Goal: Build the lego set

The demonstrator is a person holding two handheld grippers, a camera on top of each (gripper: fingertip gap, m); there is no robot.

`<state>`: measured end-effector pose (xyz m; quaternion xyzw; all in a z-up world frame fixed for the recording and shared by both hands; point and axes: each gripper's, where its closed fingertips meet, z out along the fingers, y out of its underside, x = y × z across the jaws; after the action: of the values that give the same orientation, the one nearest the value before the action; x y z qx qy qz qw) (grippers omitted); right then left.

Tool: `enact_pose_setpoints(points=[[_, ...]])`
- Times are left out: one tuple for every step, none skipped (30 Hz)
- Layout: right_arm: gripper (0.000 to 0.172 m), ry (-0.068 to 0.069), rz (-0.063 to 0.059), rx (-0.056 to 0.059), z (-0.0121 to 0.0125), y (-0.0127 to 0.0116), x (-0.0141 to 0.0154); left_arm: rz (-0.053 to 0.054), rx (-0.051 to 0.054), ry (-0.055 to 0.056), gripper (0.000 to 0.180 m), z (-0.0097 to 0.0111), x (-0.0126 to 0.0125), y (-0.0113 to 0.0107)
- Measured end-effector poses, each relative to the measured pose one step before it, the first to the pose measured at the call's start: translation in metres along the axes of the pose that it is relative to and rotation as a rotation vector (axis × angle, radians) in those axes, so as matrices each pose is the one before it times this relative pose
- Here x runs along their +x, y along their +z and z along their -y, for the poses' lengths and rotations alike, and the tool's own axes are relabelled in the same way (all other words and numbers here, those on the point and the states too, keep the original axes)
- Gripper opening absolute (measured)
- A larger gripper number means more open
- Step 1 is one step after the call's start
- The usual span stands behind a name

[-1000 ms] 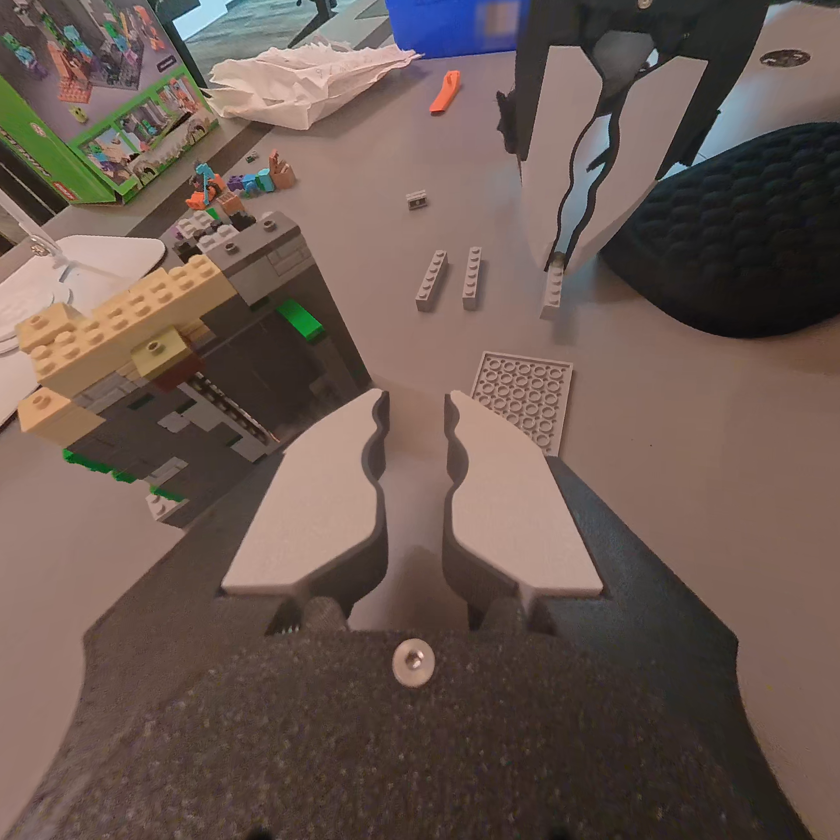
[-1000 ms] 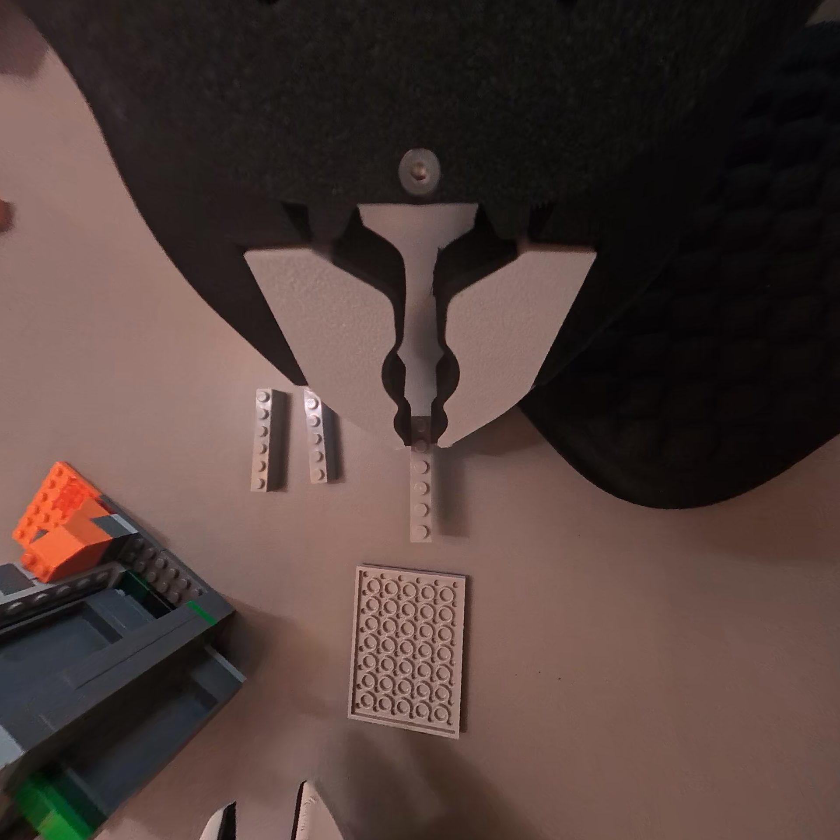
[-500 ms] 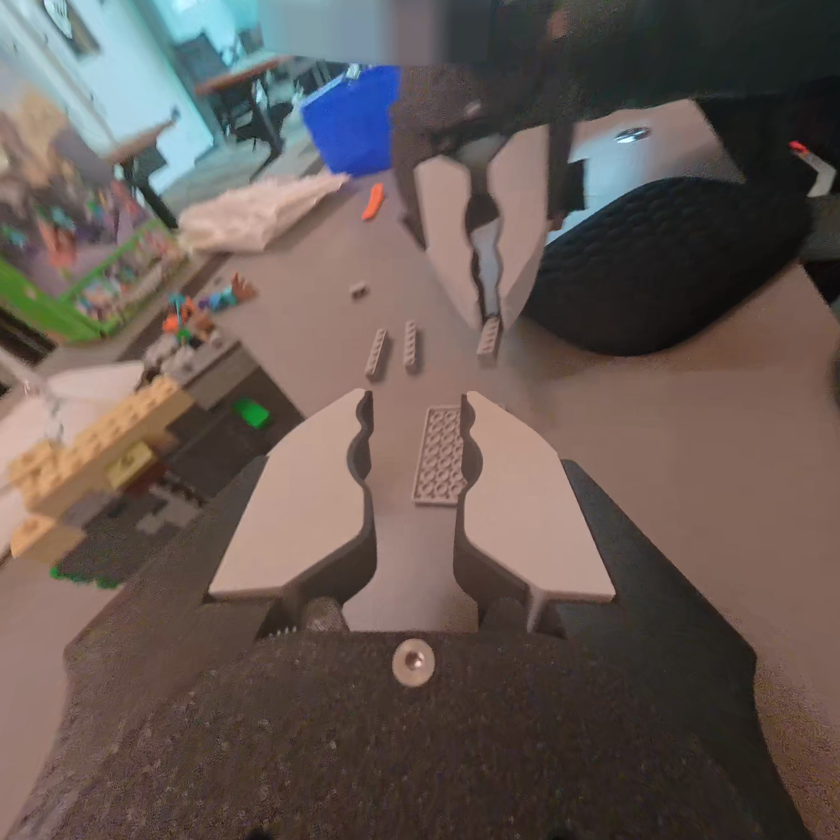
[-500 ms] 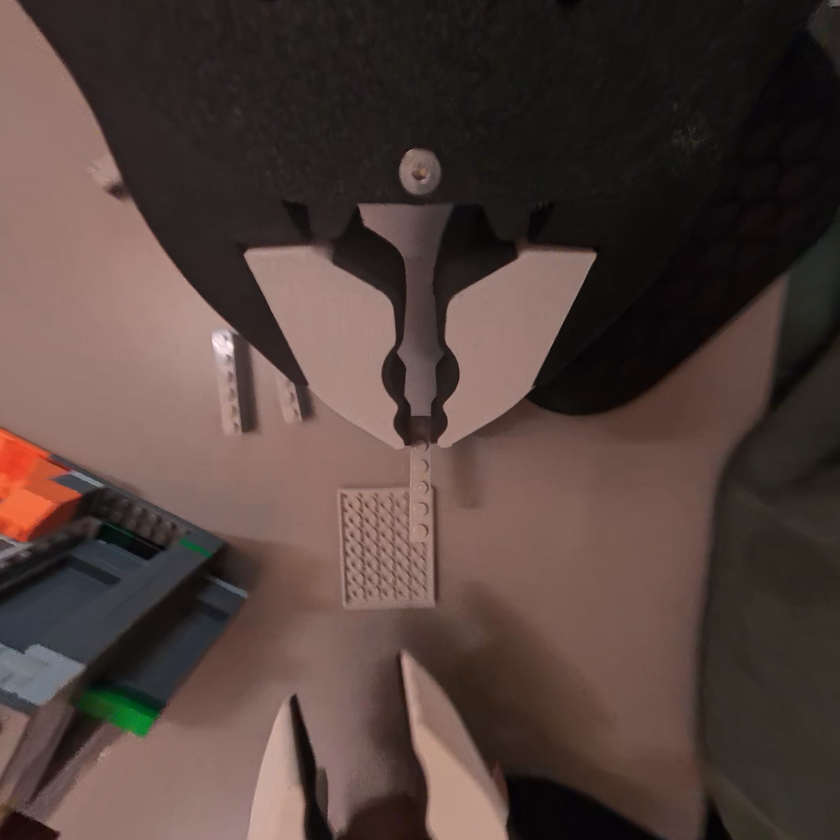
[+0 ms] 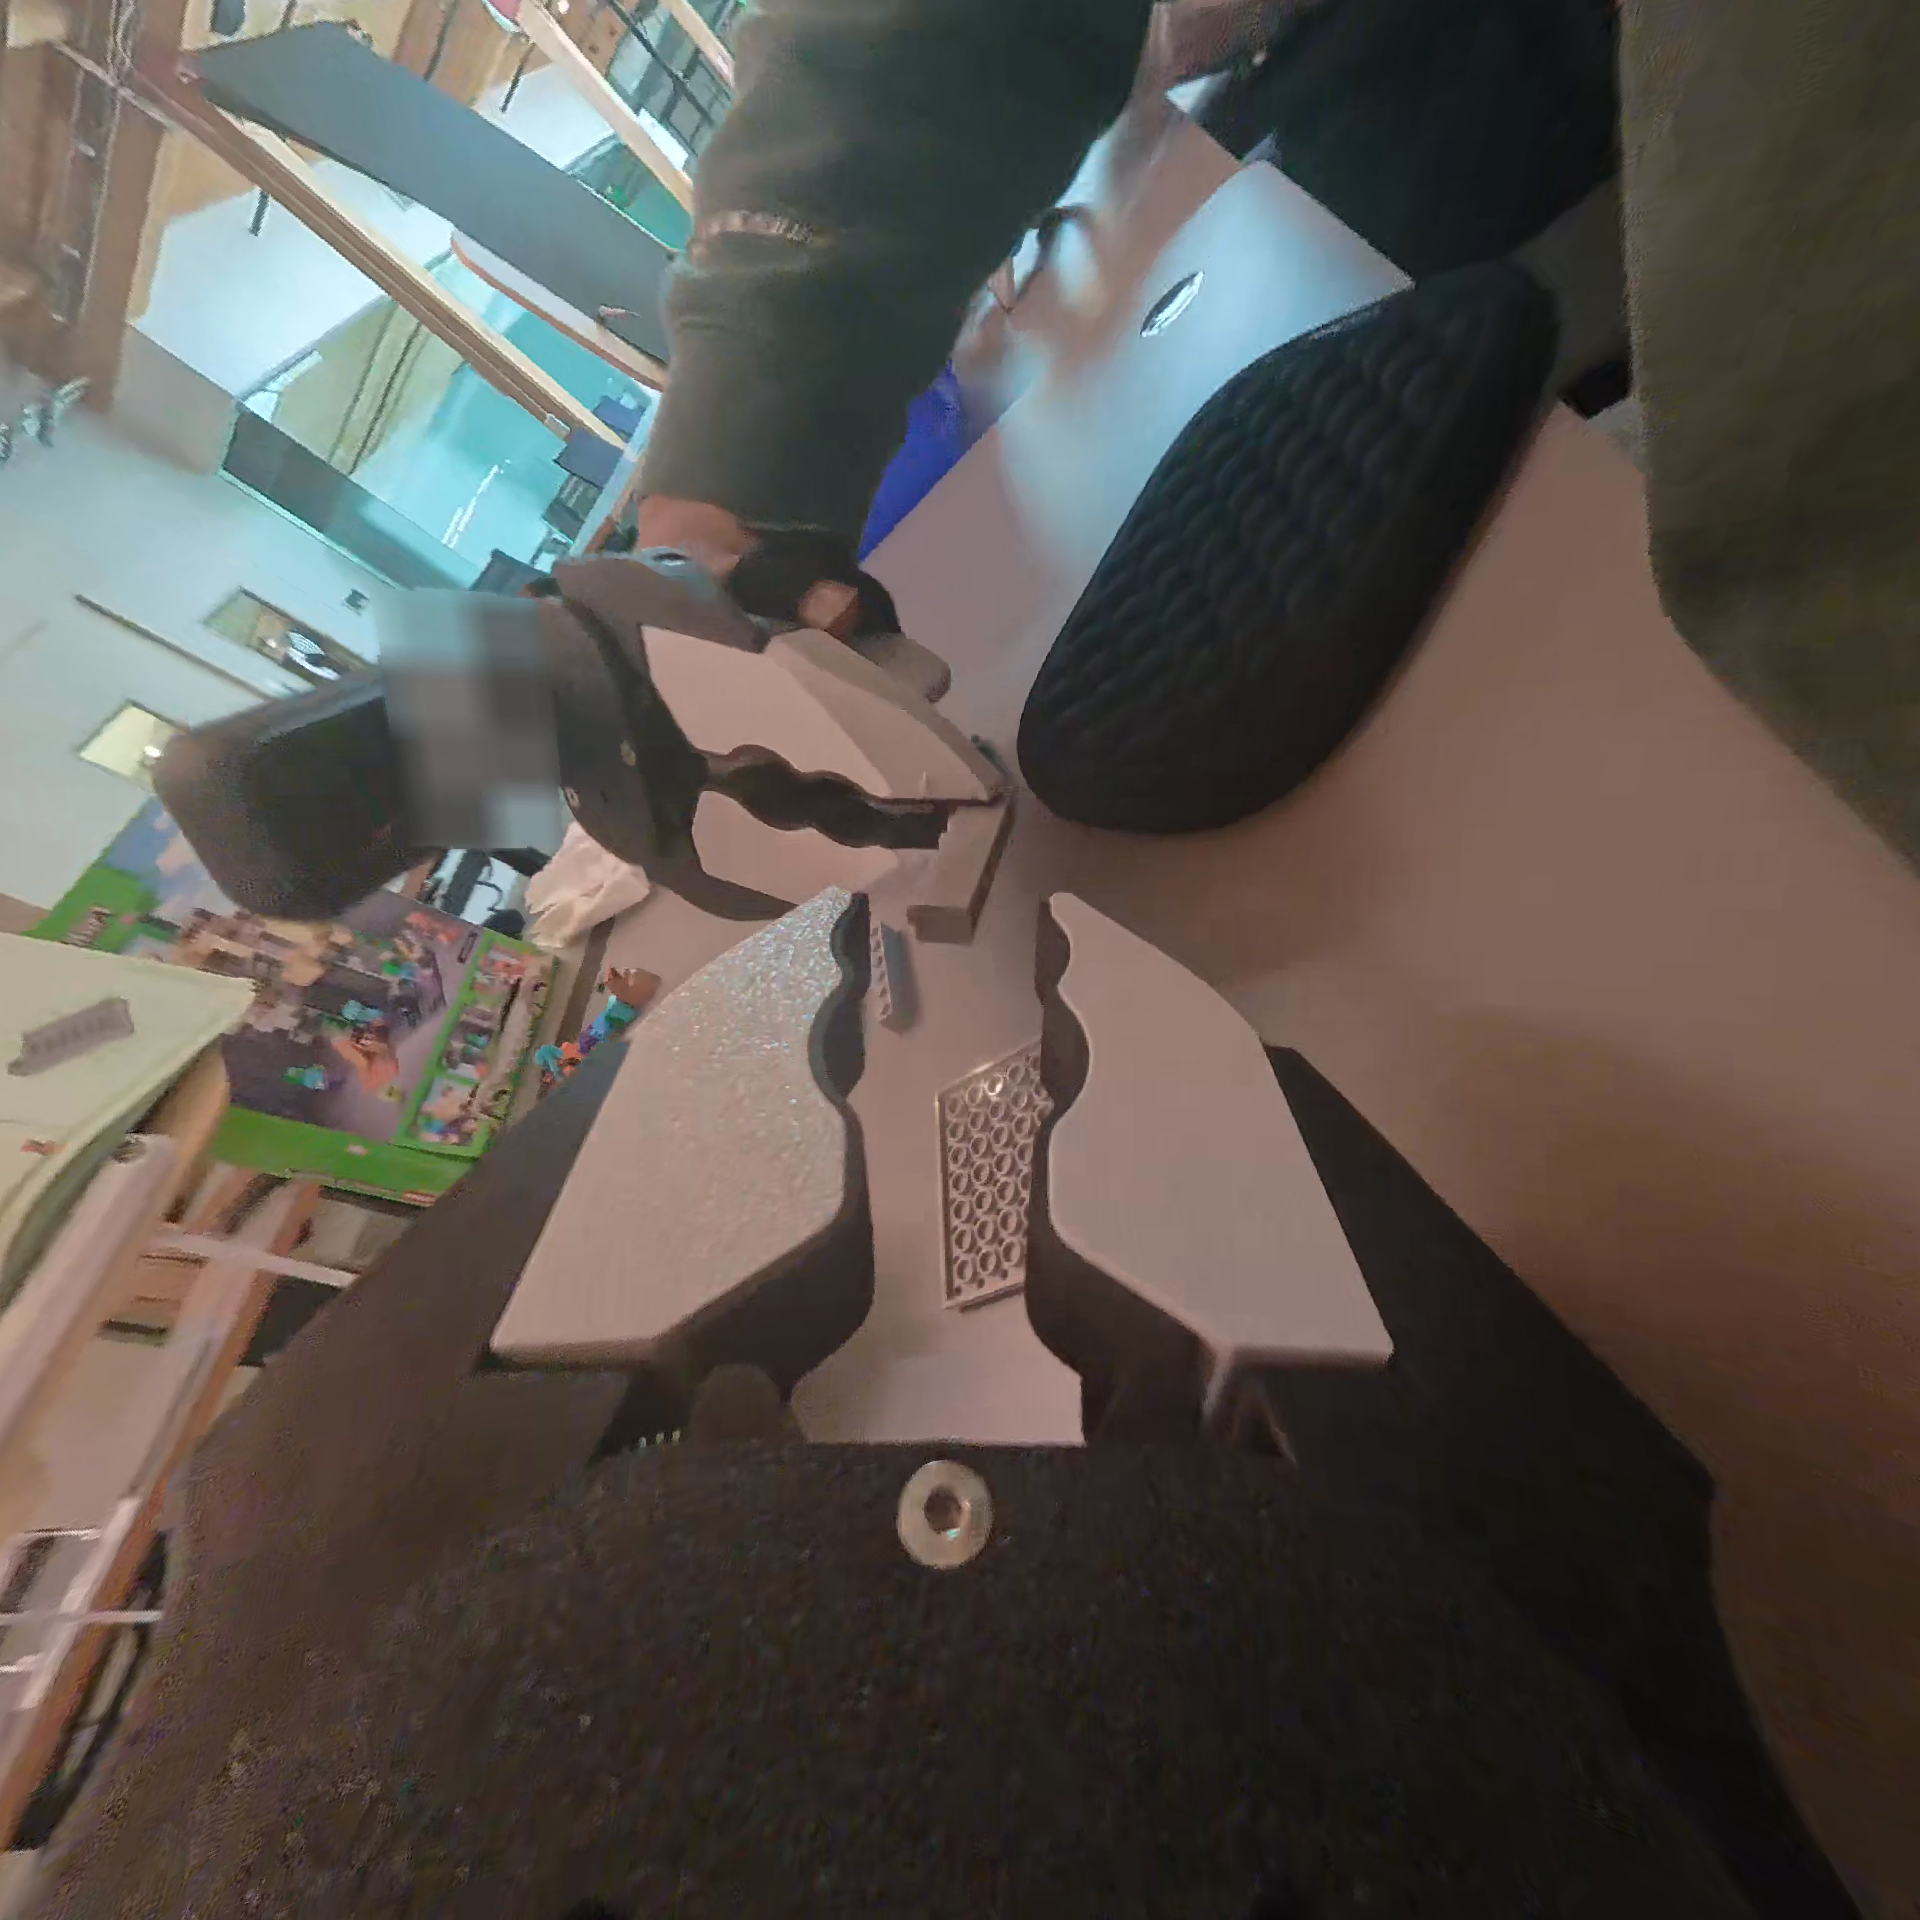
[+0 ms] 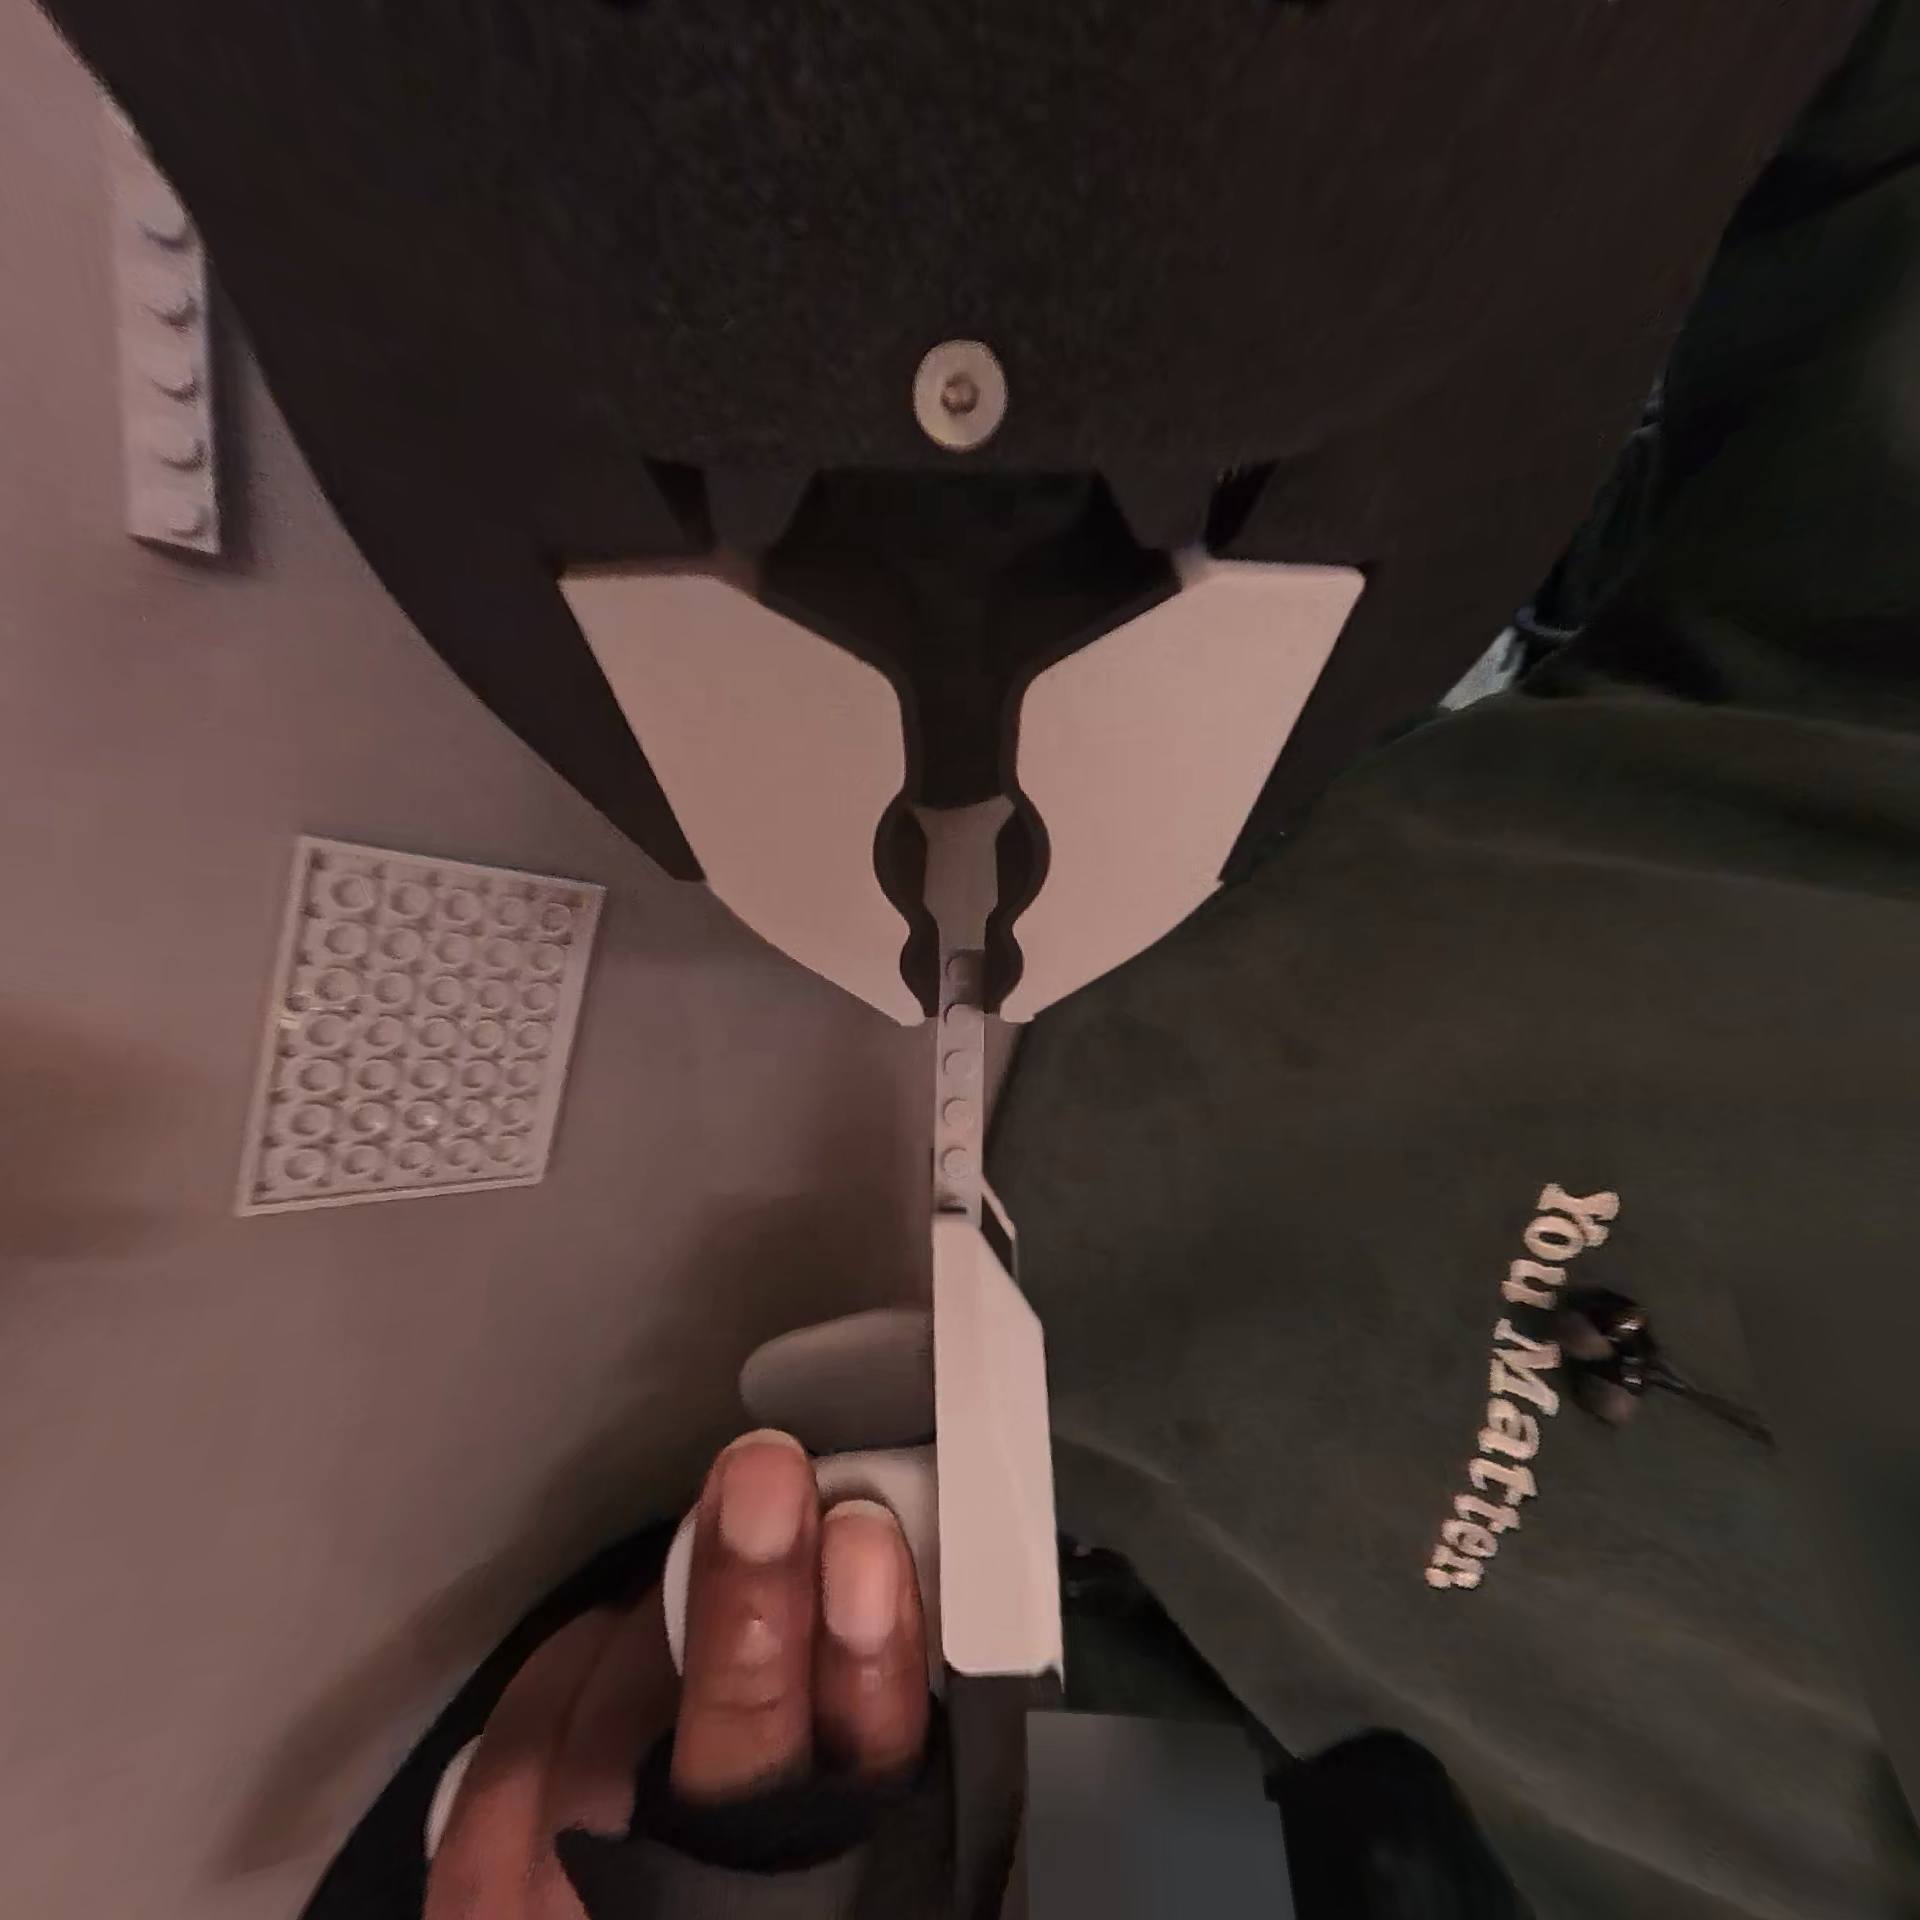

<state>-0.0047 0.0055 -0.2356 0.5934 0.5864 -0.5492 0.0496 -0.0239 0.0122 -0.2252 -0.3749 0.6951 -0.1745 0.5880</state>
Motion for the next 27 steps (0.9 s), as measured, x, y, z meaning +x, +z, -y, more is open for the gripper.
enact_pose_setpoints(points=[[0.008,0.0113,0.0329,-0.0015,0.00058,0.00120,-0.00298,0.0031,0.0020,0.0249,0.028,0.00142,0.00152,0.00029],[0.008,0.0111,0.0204,-0.0026,0.00064,0.00152,-0.00123,-0.0004,0.0045,0.0121,0.026,0.00195,0.00159,0.00038],[0.008,0.0135,0.0129,-0.0094,-0.00048,0.00170,0.00026,0.0016,0.0018,0.0060,0.023,0.00132,0.00103,0.00068],[0.008,0.0108,0.0123,-0.0161,-0.00158,0.00172,0.00022,0.0016,0.0010,0.0065,0.018,0.00079,0.00079,0.00044],[0.008,0.0054,0.0033,-0.0141,-0.00162,0.00156,0.00128,-0.0069,0.0025,0.0030,0.013,0.00052,0.00153,0.00025],[0.008,0.0027,0.0049,-0.0054,-0.00051,0.00108,0.00071,-0.0084,-0.0010,-0.0082,0.013,-0.00032,0.00124,0.00027],[0.008,0.0012,0.0009,-0.0029,-0.00042,0.00030,0.00069,-0.0060,-0.0025,-0.0159,0.012,-0.00089,0.00043,0.00014],[0.008,-0.0022,-0.0045,0.0043,0.00029,-0.00039,0.00100,-0.0061,-0.0006,-0.0200,0.011,-0.00077,0.00004,-0.00025],[0.008,-0.0062,-0.0091,0.0095,0.00109,-0.00107,0.00077,-0.0059,0.0029,-0.0289,0.011,-0.00027,-0.00069,-0.00040],[0.008,-0.0127,-0.0186,0.0158,0.00203,-0.00178,0.00096,-0.0030,0.0083,-0.0396,0.010,0.00030,-0.00186,-0.00066],[0.009,-0.0185,-0.0280,0.0215,0.00325,-0.00268,0.00125,0.0052,0.0104,-0.0508,0.010,0.00046,-0.00390,-0.00070],[0.010,-0.0260,-0.0321,0.0234,0.00385,-0.00350,0.00024,0.0015,0.0100,-0.0622,0.010,0.00046,-0.00427,-0.00073],[0.012,-0.0374,-0.0432,0.0269,0.00458,-0.00403,0.00060,-0.0010,0.0136,-0.0693,0.010,0.00080,-0.00448,-0.00109],[0.015,-0.0520,-0.0622,0.0251,0.00467,-0.00426,0.00211,0.0041,0.0140,-0.0707,0.010,0.00105,-0.00523,-0.00125],[0.017,-0.0662,-0.0697,0.0243,0.00487,-0.00453,0.00185,0.0033,0.0071,-0.0748,0.010,0.00042,-0.00542,-0.00103],[0.018,-0.0761,-0.0795,0.0250,0.00533,-0.00441,0.00236,-0.0040,0.0058,-0.0800,0.010,0.00006,-0.00452,-0.00062],[0.021,-0.0860,-0.0971,0.0252,0.00558,-0.00389,0.00393,-0.0026,0.0070,-0.0817,0.010,0.00014,-0.00457,-0.00056],[0.023,-0.0956,-0.0987,0.0214,0.00489,-0.00312,0.00317,-0.0067,0.0048,-0.0768,0.010,0.00011,-0.00381,-0.00037],[0.025,-0.0960,-0.1013,0.0147,0.00369,-0.00217,0.00300,-0.0041,0.0075,-0.0677,0.010,0.00055,-0.00344,-0.00026],[0.027,-0.0911,-0.0917,0.0065,0.00195,-0.00115,0.00149,-0.0099,0.0111,-0.0574,0.010,0.00126,-0.00194,-0.00027],[0.028,-0.0819,-0.0789,-0.0089,-0.00072,-0.00007,0.00006,-0.0099,0.0093,-0.0522,0.010,0.00120,-0.00135,-0.00013],[0.029,-0.0714,-0.0735,-0.0150,-0.00218,0.00098,-0.00040,-0.0094,0.0098,-0.0457,0.010,0.00128,-0.00096,0.00009],[0.029,-0.0657,-0.0679,-0.0098,-0.00195,0.00127,-0.00102,-0.0185,0.0069,-0.0424,0.010,0.00070,0.00051,0.00033],[0.029,-0.0574,-0.0691,0.0044,-0.00021,0.00099,-0.00059,-0.0204,-0.0006,-0.0387,0.010,-0.00058,0.00094,0.00084],[0.028,-0.0482,-0.0617,0.0070,0.00008,0.00089,-0.00062,-0.0121,0.0017,-0.0322,0.010,-0.00058,-0.00001,0.00084],[0.026,-0.0446,-0.0508,-0.0015,-0.00066,0.00076,-0.00100,-0.0138,0.0033,-0.0239,0.010,-0.00034,0.00077,0.00063],[0.021,-0.0446,-0.0525,-0.0012,0.00004,0.00052,0.00023,-0.0099,-0.0005,-0.0184,0.010,-0.00067,0.00042,0.00068]])
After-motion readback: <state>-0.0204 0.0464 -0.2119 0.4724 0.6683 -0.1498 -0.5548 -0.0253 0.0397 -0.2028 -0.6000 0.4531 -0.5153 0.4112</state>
